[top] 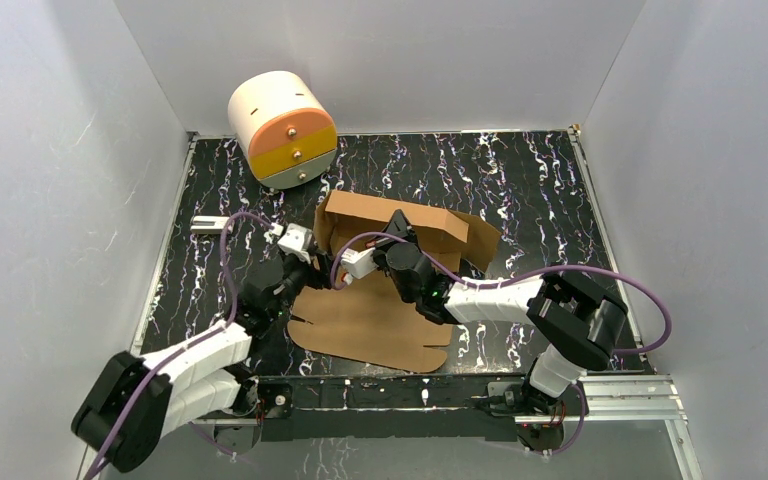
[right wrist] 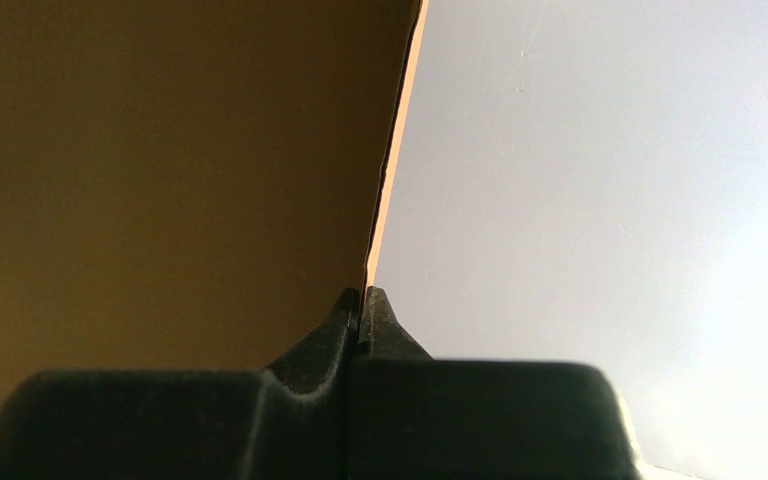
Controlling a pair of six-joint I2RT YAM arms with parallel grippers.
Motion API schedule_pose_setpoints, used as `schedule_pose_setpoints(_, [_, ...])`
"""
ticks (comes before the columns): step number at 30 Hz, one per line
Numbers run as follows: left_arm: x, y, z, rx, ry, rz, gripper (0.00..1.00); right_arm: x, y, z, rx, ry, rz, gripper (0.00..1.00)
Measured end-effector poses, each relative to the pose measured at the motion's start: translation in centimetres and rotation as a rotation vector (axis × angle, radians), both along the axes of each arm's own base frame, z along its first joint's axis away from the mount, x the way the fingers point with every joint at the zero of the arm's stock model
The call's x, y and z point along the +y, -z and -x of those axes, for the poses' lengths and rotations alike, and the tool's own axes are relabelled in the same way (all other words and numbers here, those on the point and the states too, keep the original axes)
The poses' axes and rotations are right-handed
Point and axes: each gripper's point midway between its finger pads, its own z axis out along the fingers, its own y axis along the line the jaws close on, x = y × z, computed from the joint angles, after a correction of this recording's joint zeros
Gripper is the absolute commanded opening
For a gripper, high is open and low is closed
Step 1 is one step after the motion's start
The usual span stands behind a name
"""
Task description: Fold the paper box
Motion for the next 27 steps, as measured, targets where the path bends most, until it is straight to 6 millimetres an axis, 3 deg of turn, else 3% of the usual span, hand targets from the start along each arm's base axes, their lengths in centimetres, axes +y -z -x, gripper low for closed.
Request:
schedule_pose_setpoints(7, [0.9,-6.0,0.5,-0.170,-0.008,0.043,0.65,0.0,0.0,0.0,0.000,0.000,0.000,0.00])
schedule_pose_setpoints(14, [2.9,-9.1,-0.6,-0.230,-0.102,0.062,0.66,0.0,0.1,0.0,0.003,0.000,0.007,0.00])
schedule_pose_setpoints(27, [13.3,-11.7,-5.2,-0.204,-0.455,0.231,0.64,0.0,0.2,0.1,0.008,-0.002,0.007,0.00])
